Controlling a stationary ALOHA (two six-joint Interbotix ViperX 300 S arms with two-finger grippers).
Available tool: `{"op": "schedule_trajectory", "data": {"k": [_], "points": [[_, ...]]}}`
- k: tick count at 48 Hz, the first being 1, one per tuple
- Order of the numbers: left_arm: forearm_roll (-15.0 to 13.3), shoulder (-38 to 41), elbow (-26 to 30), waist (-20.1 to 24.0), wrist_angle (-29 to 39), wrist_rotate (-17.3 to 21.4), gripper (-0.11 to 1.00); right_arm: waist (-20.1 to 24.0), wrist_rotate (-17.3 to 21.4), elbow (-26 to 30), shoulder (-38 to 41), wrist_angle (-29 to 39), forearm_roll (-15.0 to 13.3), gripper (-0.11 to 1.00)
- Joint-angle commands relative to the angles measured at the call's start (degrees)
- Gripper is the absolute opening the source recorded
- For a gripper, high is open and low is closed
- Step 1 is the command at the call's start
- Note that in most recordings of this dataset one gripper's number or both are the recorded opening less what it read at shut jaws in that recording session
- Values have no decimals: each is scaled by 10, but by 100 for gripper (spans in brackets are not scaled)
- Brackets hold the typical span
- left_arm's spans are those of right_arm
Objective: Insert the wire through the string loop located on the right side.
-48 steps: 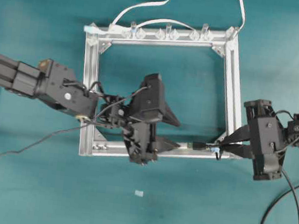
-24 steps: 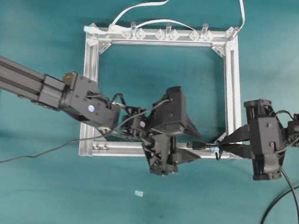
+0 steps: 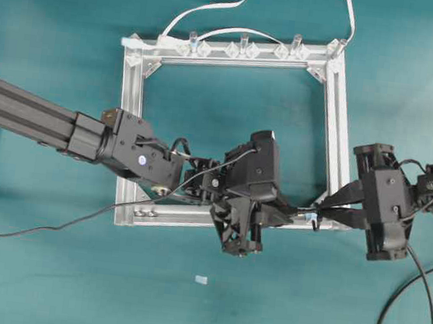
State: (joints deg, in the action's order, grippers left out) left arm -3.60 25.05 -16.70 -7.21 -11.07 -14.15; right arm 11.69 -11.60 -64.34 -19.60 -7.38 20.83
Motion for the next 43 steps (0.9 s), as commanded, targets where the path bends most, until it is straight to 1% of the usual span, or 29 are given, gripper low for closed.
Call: {"op": "schedule_trajectory", "data": {"k": [1,14,19,31,38,40,43], "points": [[2,-29,2,1,1,-4,18,-1,1,1,-4,-4,-1,7],[2,-29,1,3,4,-4,18,-1,5,-7,-4,-4,-1,7],[2,-30,1,3,4,-4,18,-2,15,-11,-4,-3,0,7],[2,-31,0,4,4,-4,18,-2,56,-13,-4,-3,0,7],[2,-31,-1,5,4,-4,18,-1,63,-18,-4,-4,-1,8],[2,-31,-1,5,4,-4,18,-1,62,-18,-5,-4,-1,13],[2,-31,-2,5,4,-4,18,-1,62,-21,-8,-4,-1,28]]}}
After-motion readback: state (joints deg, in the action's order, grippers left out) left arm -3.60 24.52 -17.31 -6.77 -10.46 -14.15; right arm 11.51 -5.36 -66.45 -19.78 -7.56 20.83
